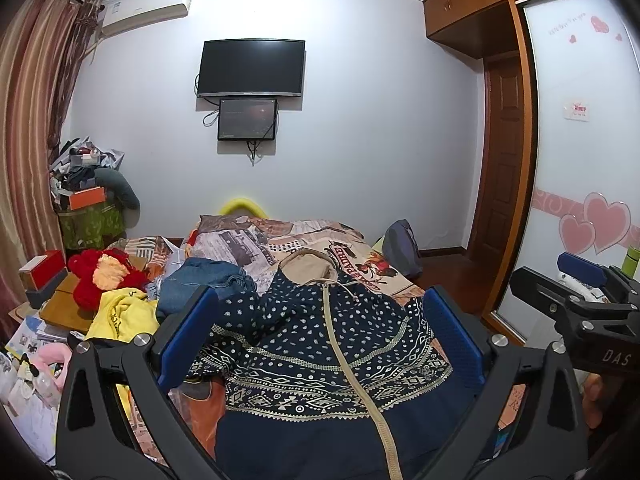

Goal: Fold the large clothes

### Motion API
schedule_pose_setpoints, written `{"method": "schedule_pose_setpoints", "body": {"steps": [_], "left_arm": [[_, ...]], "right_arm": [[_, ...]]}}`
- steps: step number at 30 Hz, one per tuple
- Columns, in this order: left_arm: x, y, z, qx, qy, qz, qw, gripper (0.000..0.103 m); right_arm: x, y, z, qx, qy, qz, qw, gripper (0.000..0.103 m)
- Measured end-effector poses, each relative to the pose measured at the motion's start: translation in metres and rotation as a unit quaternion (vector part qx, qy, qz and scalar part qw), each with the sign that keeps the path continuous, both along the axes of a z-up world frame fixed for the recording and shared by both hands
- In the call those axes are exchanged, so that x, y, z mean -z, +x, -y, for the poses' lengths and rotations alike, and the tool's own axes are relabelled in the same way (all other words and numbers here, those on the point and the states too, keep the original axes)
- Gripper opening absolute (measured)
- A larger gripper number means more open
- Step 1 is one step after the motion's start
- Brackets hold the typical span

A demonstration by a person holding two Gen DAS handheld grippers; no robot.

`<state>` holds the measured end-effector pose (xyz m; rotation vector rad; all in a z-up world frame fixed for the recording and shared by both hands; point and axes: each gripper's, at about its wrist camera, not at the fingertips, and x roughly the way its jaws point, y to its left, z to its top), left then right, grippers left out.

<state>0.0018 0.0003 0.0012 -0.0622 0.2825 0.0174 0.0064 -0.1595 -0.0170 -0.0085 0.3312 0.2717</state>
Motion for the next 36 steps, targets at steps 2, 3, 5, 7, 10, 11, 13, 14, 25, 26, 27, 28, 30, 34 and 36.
{"method": "schedule_pose_setpoints", "body": {"steps": [2, 3, 5, 7, 10, 11, 13, 14, 25, 26, 27, 28, 30, 34, 36], "left_arm": [[0.0004, -0.0004, -0.0003, 0.0, 0.0, 0.0, 1.0, 0.103], [0.0005, -0.0002, -0.0003, 0.0, 0.0, 0.0, 1.0, 0.103], [0.0003, -0.0005, -0.0011, 0.0, 0.0, 0.0, 1.0, 0.103], [0.0005, -0.0005, -0.0011, 0.0, 0.0, 0.0, 1.0, 0.103], [0.0014, -0.0005, -0.0027, -0.001, -0.001, -0.001, 1.0, 0.103], [0.0013, -0.0003, -0.003, -0.001, -0.001, -0.001, 1.0, 0.103], [0.0019, -0.0003, -0.0037, -0.001, -0.002, -0.001, 1.0, 0.103], [0.002, -0.0005, -0.0037, -0.002, -0.002, -0.001, 1.0, 0.103], [0.0019, -0.0006, -0.0041, -0.001, -0.002, -0.001, 1.0, 0.103], [0.002, -0.0006, -0.004, -0.001, -0.002, -0.001, 1.0, 0.103], [0.0021, -0.0006, -0.0042, -0.002, -0.002, -0.001, 1.0, 0.103], [0.0022, -0.0006, -0.0043, -0.002, -0.002, -0.001, 1.0, 0.103], [0.002, -0.0006, -0.0044, -0.002, -0.002, -0.001, 1.0, 0.103], [0.0034, -0.0009, -0.0052, -0.001, -0.003, -0.001, 1.0, 0.103], [0.004, -0.0009, -0.0063, -0.002, -0.003, -0.002, 1.0, 0.103]], "right_arm": [[0.0001, 0.0001, 0.0, 0.0, 0.0, 0.0, 1.0, 0.103], [0.0001, 0.0002, -0.0001, 0.0, 0.001, 0.0, 1.0, 0.103], [0.0002, 0.0003, -0.0003, 0.0, 0.0, -0.001, 1.0, 0.103], [0.0003, 0.0003, -0.0004, 0.0, 0.0, -0.001, 1.0, 0.103], [0.0004, 0.0003, -0.0006, 0.0, 0.0, -0.001, 1.0, 0.103], [0.0005, 0.0004, -0.0007, 0.0, 0.0, -0.001, 1.0, 0.103], [0.0006, 0.0005, -0.0007, 0.0, 0.0, -0.001, 1.0, 0.103], [0.0006, 0.0004, -0.0008, 0.0, 0.0, -0.001, 1.0, 0.103], [-0.0013, -0.0017, -0.003, 0.0, 0.001, -0.002, 1.0, 0.103], [-0.0016, -0.0016, -0.003, 0.0, 0.001, -0.002, 1.0, 0.103], [-0.0015, -0.0017, -0.003, 0.0, 0.001, -0.002, 1.0, 0.103], [-0.0014, -0.0017, -0.0032, 0.0, 0.0, -0.002, 1.0, 0.103], [-0.0013, -0.0017, -0.003, 0.0, 0.001, -0.002, 1.0, 0.103], [-0.001, -0.0018, -0.0031, 0.0, 0.001, -0.002, 1.0, 0.103], [-0.0008, -0.0021, -0.0034, 0.0, 0.001, -0.003, 1.0, 0.103]]}}
